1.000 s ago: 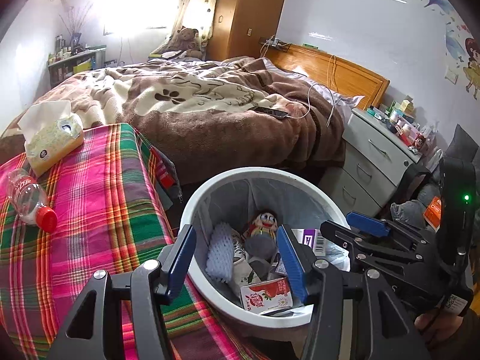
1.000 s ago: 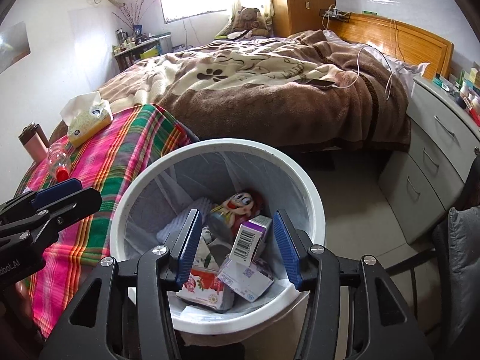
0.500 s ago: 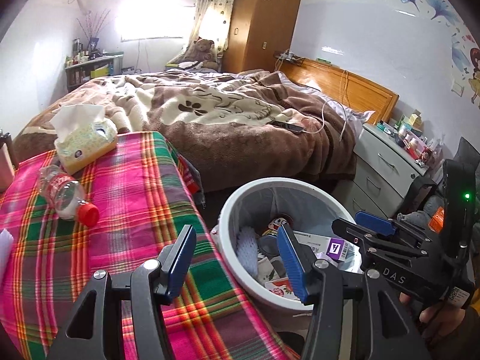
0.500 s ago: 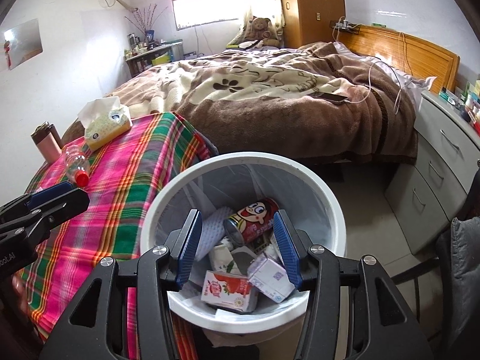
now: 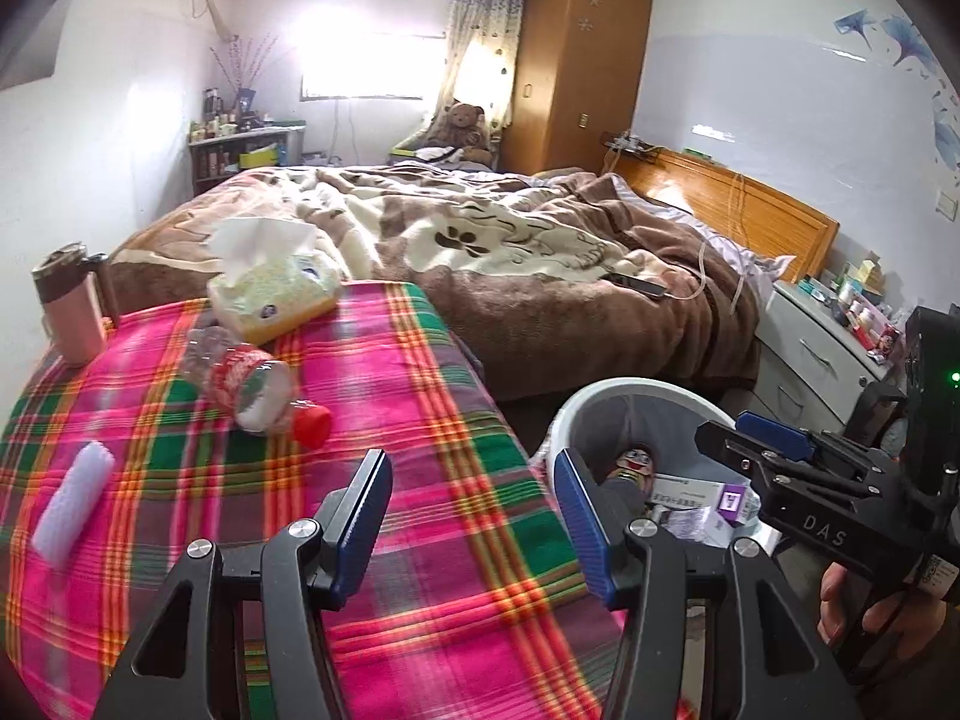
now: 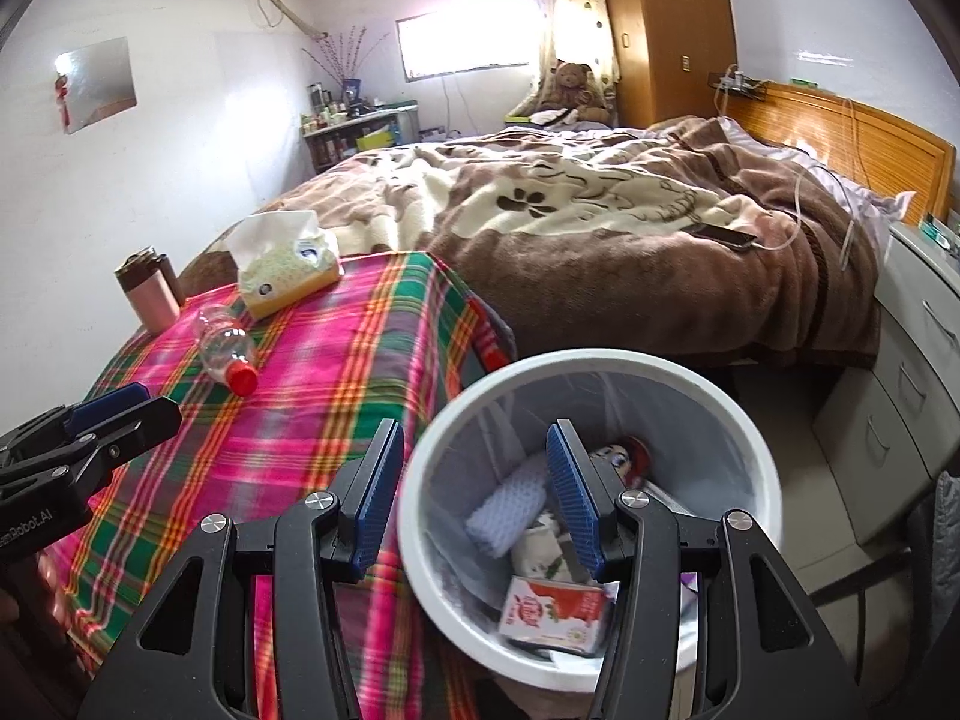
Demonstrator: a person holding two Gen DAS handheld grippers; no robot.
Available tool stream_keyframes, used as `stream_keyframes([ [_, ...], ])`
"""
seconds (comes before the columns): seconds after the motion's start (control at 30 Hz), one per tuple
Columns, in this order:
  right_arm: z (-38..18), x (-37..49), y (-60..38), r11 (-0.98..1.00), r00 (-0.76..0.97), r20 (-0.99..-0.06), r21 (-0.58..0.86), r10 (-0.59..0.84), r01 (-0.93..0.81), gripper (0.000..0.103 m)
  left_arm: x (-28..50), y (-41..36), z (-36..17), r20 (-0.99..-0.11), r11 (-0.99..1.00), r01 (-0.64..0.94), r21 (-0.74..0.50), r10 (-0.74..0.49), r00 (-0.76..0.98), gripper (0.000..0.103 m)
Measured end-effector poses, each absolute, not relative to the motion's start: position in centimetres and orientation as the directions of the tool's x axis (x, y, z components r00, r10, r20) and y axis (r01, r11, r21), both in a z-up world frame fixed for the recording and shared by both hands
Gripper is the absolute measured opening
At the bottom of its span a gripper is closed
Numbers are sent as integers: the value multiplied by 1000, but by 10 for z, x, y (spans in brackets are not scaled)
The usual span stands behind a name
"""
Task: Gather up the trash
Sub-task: 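Move both tools back over the Coca-Cola bottle and foam sleeve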
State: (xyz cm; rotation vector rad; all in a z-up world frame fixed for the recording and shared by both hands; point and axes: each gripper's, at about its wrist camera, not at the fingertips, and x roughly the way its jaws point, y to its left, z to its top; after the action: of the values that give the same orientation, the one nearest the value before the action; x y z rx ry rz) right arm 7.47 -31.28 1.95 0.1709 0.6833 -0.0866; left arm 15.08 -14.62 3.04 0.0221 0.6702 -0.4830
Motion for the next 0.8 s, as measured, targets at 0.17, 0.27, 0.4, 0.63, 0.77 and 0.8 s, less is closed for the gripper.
stream_keyframes([
  [0.17,21,84,-292,987,781,-625,132,14,88,53,154,-122,32,-595,918,386,-90,-360,718,56],
  [0.27,23,90,-281,990,783,-621,127,30,63,54,157,-109,33,-597,922,372,-106,-358,718,56],
  [0.4,25,95,-270,991,787,-615,126,50,36,54,161,-92,33,-594,932,347,-106,-339,730,56],
  [0.63,27,112,-243,993,783,-615,113,95,-32,57,170,-61,30,-596,946,300,-124,-312,740,56],
  [0.77,27,127,-228,990,777,-614,120,137,-80,60,179,-39,25,-609,958,258,-122,-278,743,56],
  [0.8,26,132,-223,988,774,-615,124,150,-92,60,181,-31,23,-611,962,244,-126,-269,744,57],
])
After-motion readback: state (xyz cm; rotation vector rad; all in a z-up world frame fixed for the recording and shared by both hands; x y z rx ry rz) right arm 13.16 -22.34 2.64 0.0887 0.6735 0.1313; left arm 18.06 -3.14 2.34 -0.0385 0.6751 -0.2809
